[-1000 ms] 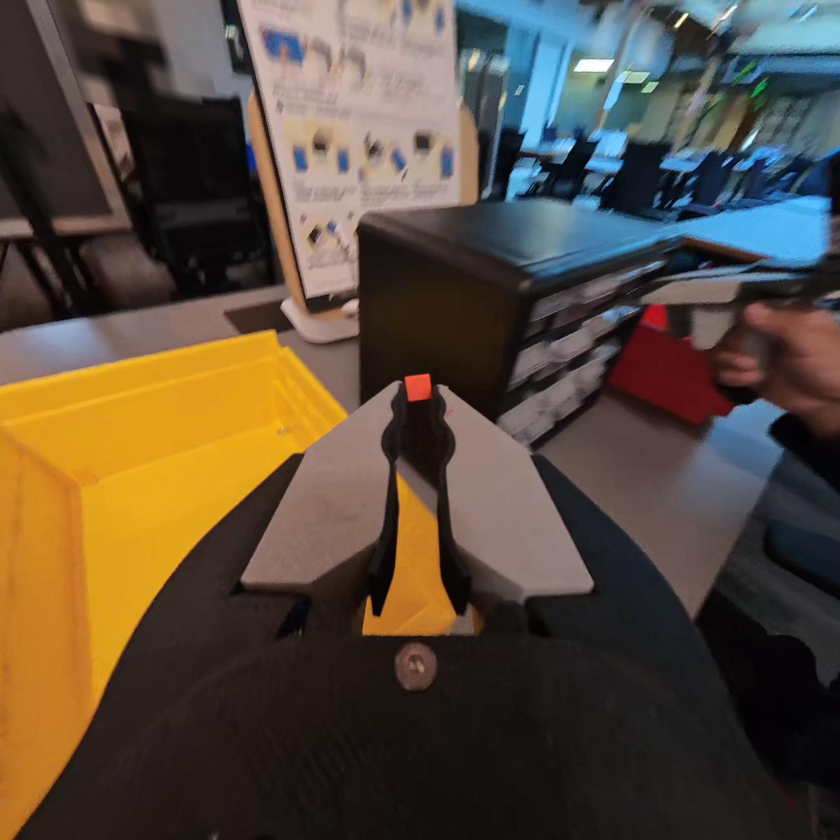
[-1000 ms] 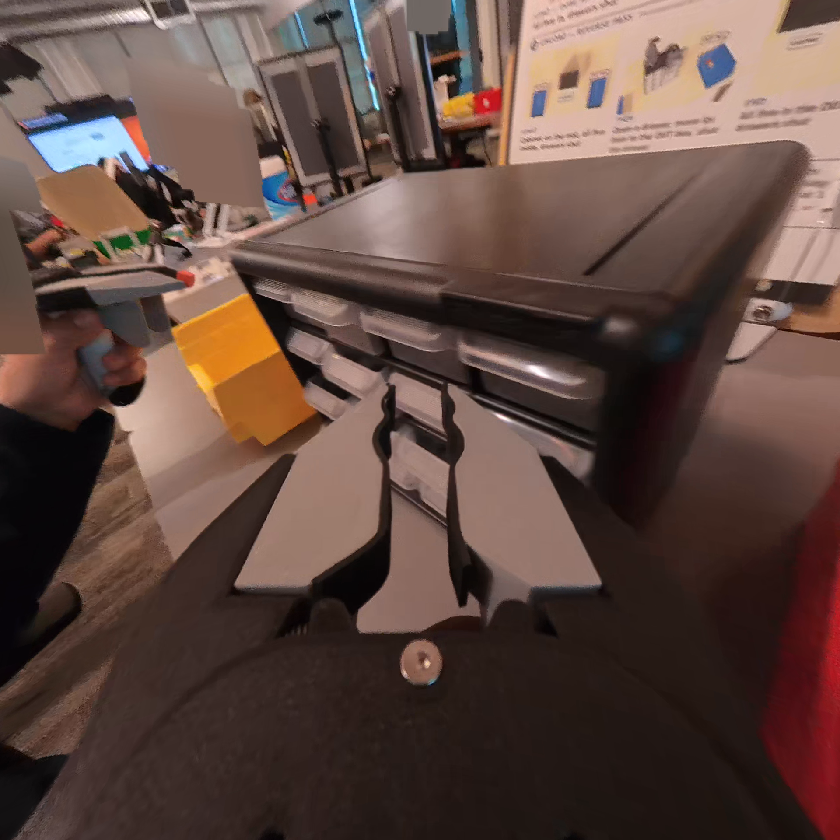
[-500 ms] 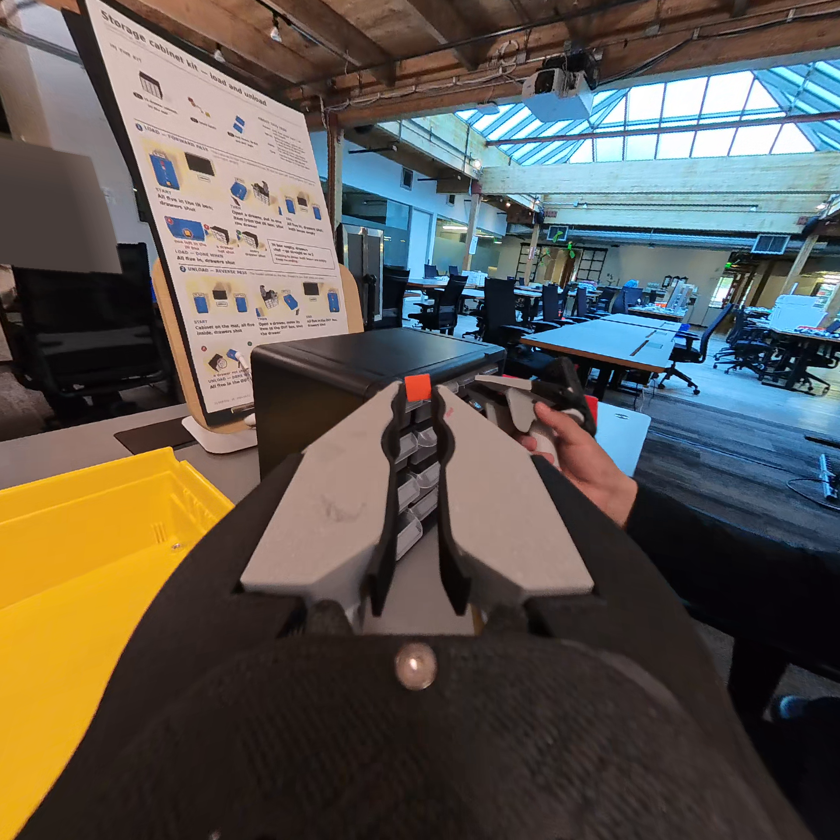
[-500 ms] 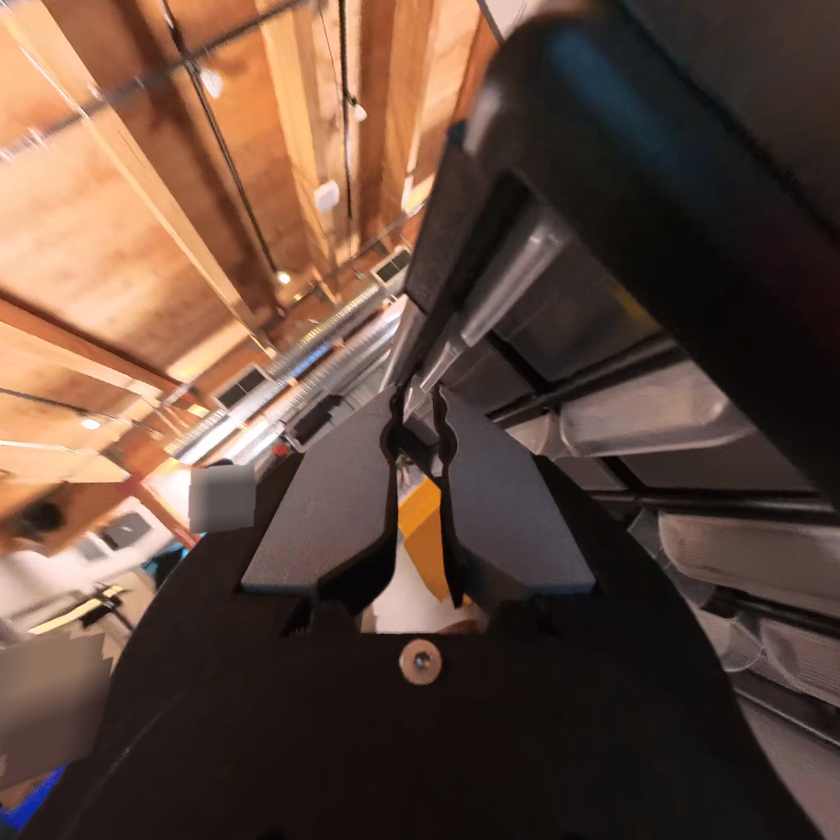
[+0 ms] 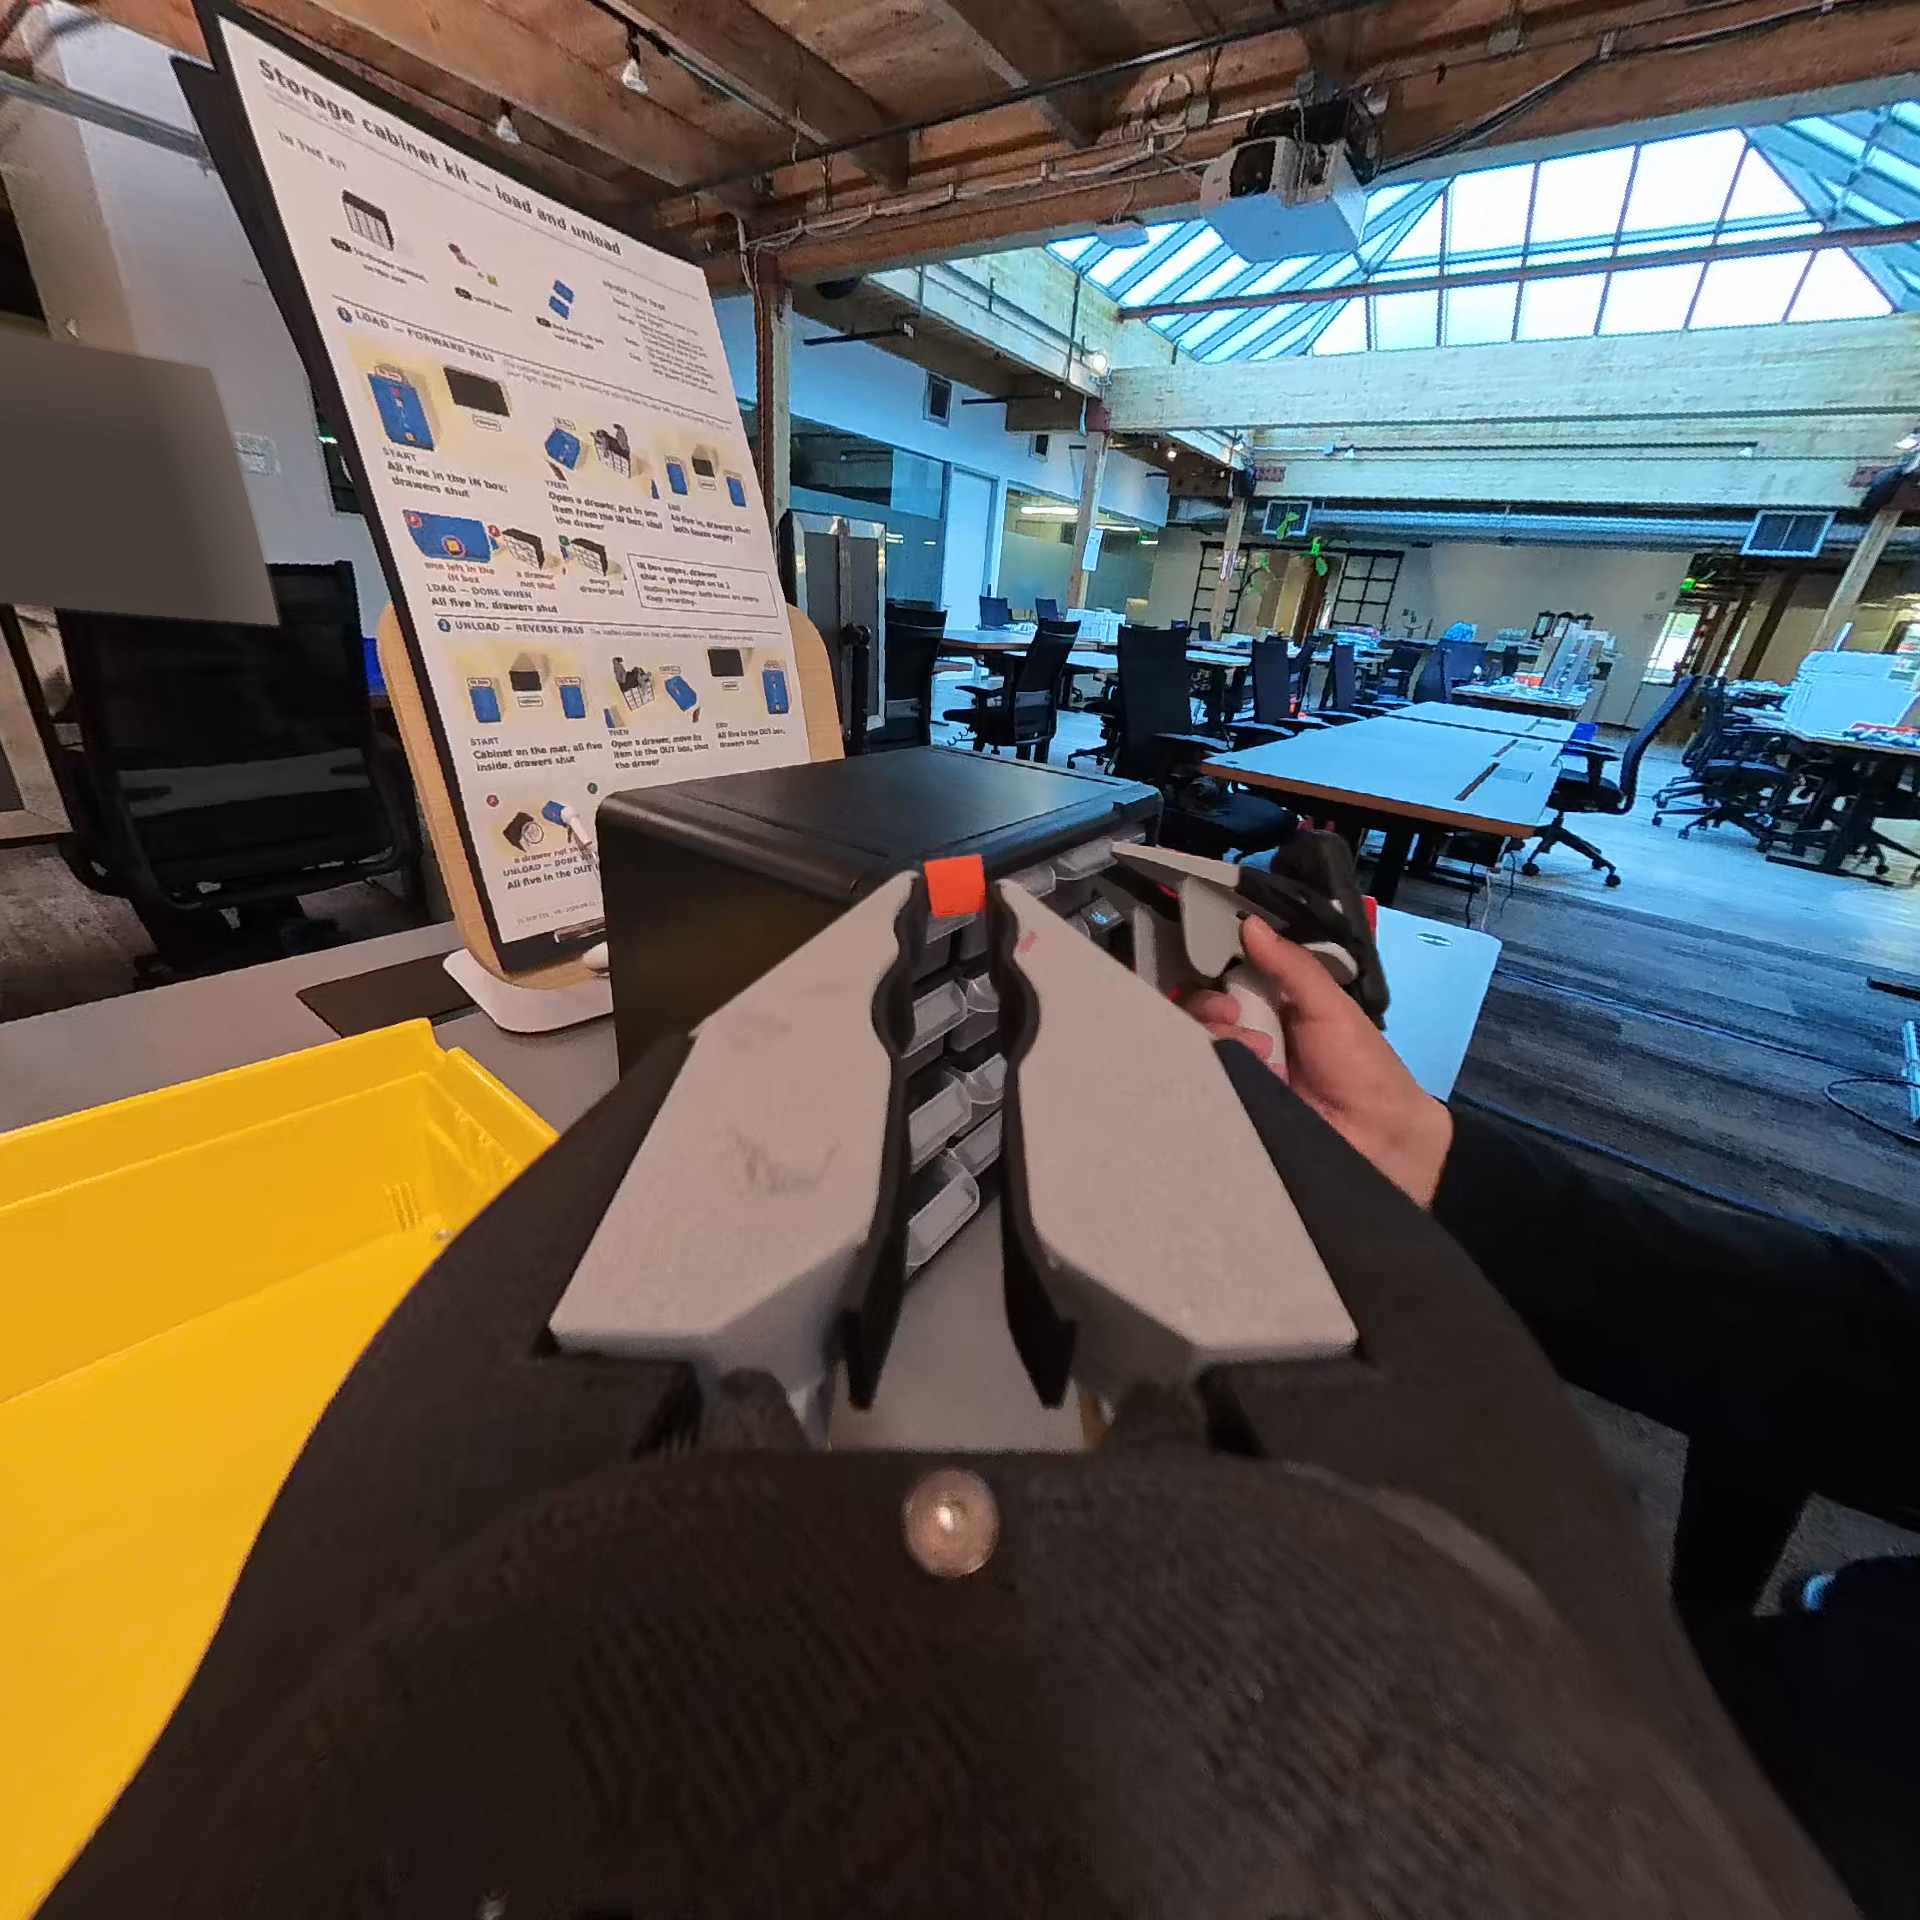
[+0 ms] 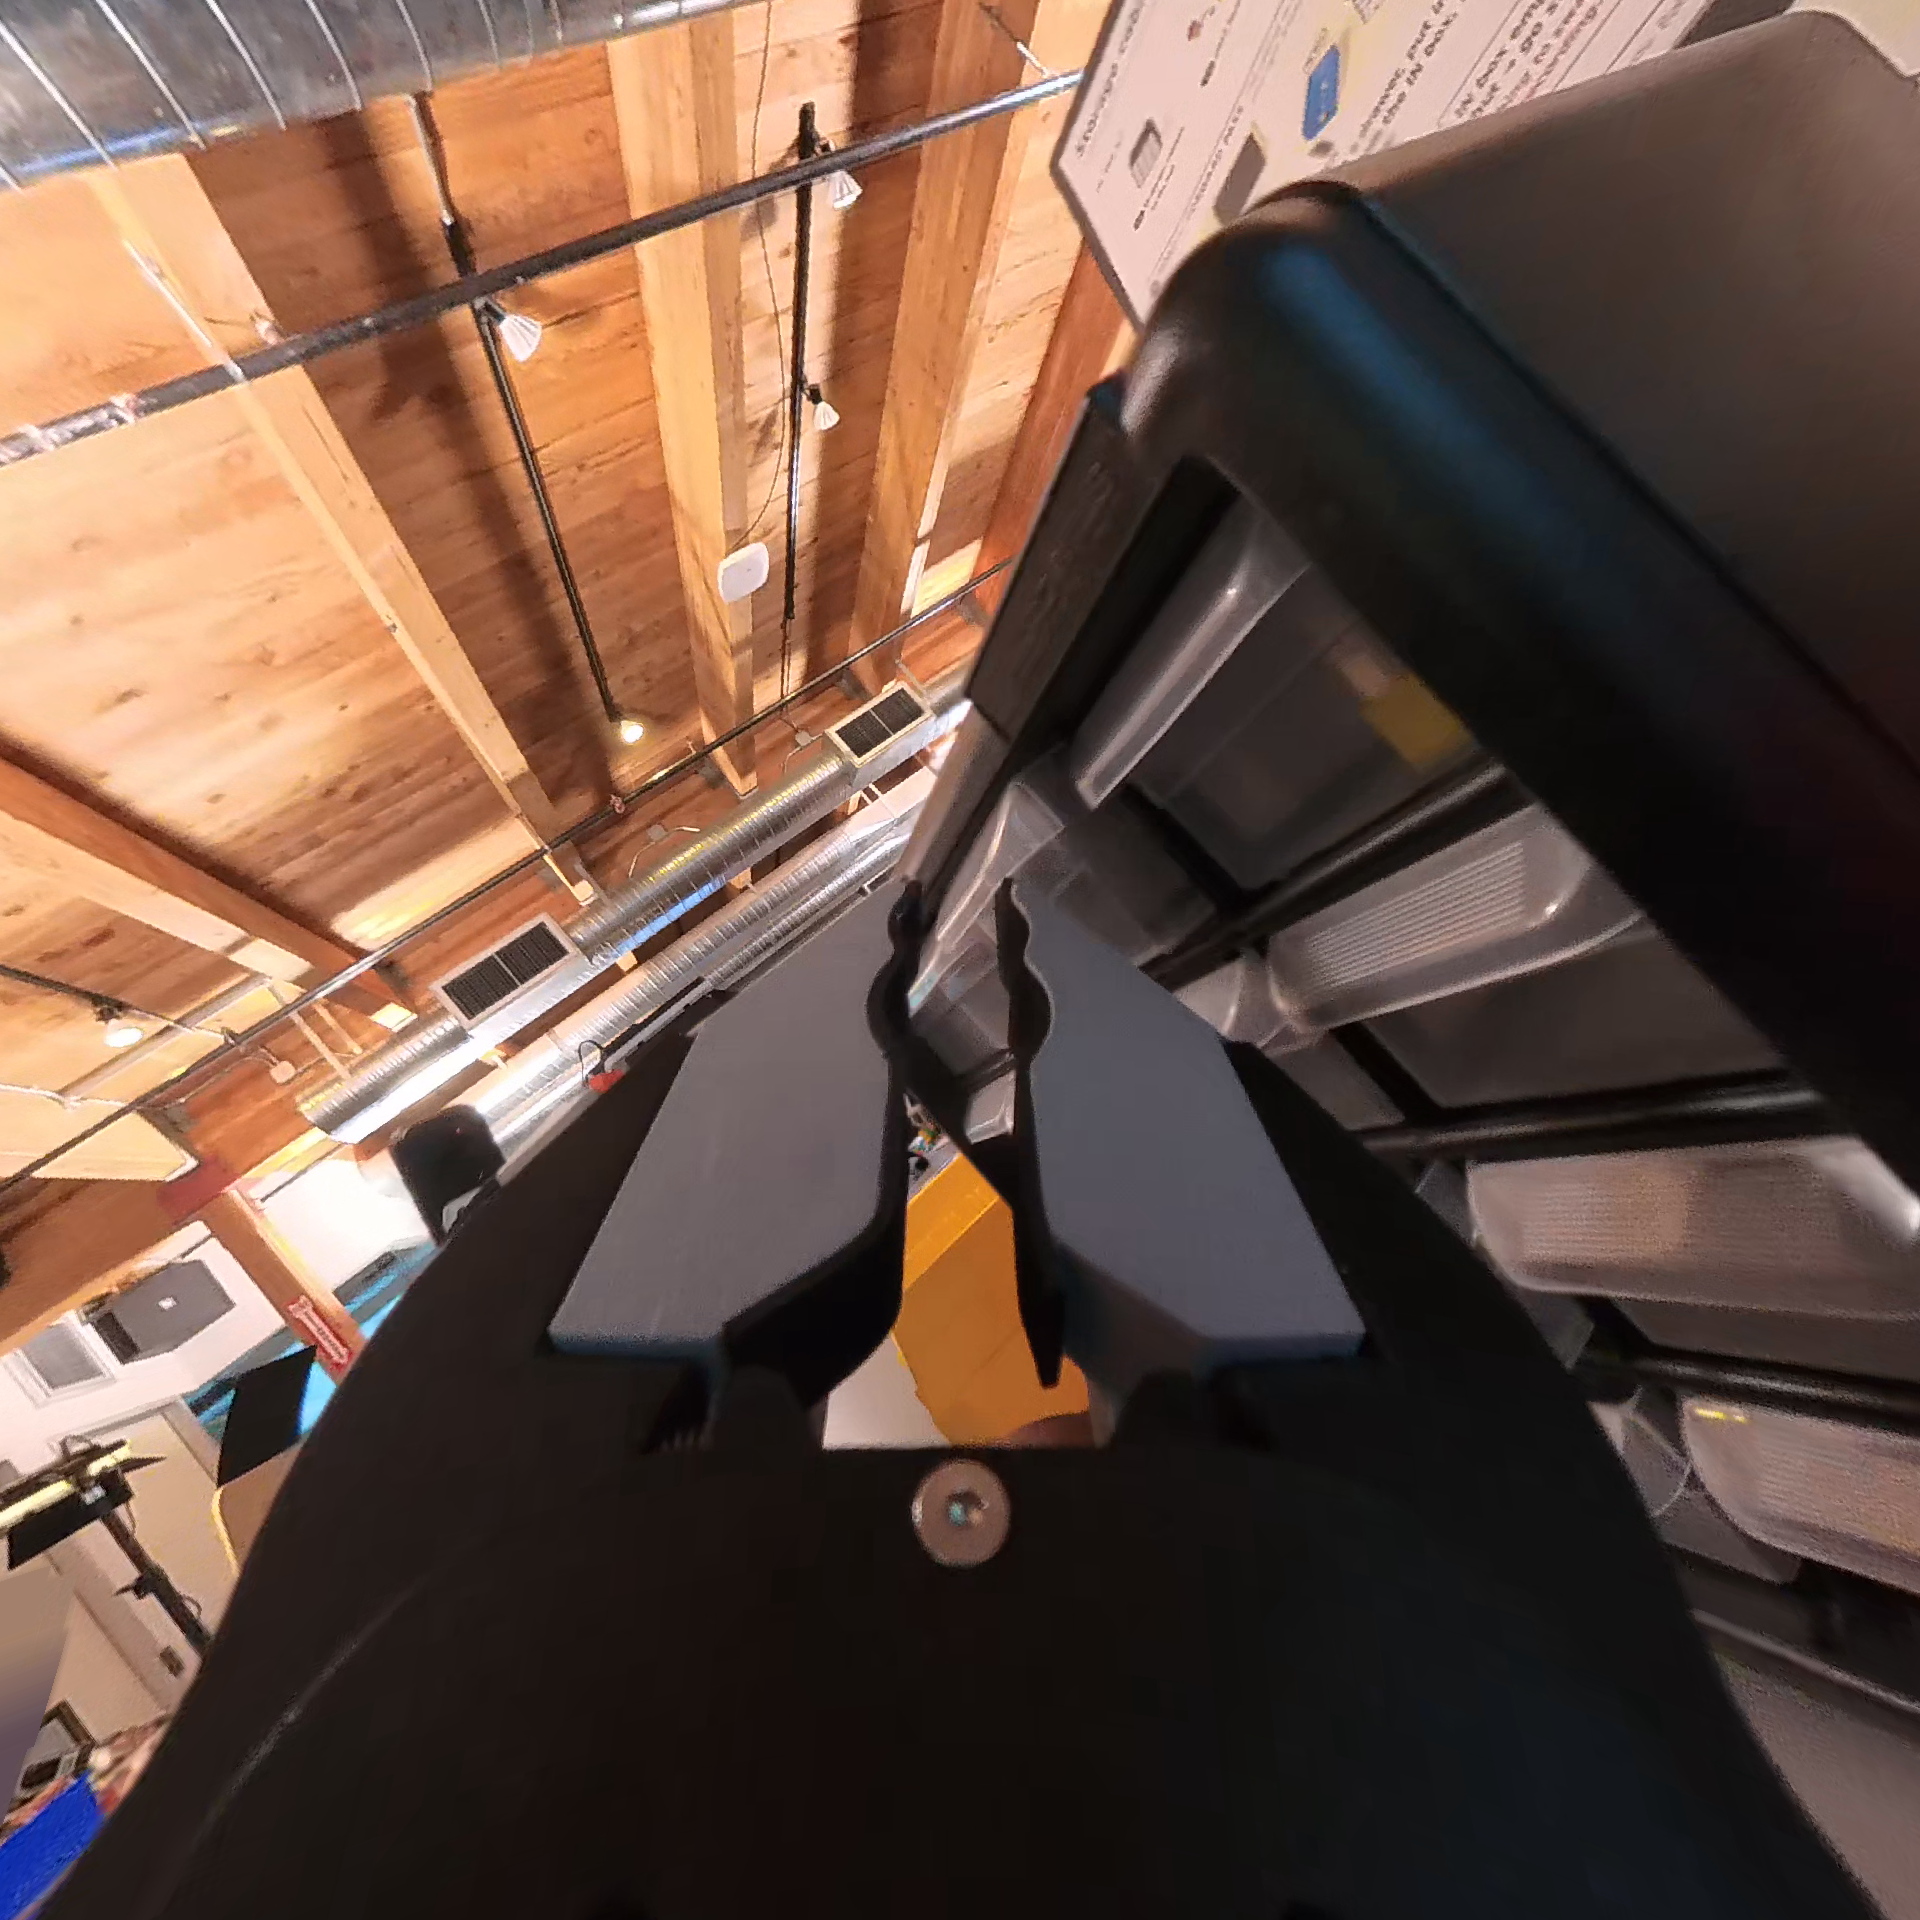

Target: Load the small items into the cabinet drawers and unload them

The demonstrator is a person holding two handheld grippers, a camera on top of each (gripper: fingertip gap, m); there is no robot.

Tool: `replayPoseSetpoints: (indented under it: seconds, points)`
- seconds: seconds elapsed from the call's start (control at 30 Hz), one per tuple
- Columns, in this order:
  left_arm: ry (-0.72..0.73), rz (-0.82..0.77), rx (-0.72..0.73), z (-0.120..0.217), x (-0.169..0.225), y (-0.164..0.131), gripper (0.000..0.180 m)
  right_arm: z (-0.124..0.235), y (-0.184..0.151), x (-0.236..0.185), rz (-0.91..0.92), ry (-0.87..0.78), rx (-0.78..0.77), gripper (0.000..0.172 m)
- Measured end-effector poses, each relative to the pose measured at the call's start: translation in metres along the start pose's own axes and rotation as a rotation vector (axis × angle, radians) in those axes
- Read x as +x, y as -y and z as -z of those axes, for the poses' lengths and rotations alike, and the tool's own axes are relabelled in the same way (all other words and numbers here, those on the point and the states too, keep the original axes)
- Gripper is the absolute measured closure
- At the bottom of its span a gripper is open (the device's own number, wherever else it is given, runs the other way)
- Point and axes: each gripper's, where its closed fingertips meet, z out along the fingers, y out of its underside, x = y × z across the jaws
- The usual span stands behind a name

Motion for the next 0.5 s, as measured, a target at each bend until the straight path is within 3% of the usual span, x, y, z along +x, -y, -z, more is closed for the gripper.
replayPoseSetpoints:
  seconds: [0.33, 0.5]
  points:
    - [0.002, -0.016, 0.002, -0.001, 0.005, 0.002, 0.172, 0.033, -0.018, -0.038, 0.059, 0.042, -0.069, 0.165]
    - [-0.064, -0.056, 0.007, -0.005, 0.022, 0.002, 0.172, 0.047, -0.024, -0.051, 0.111, 0.042, -0.109, 0.161]
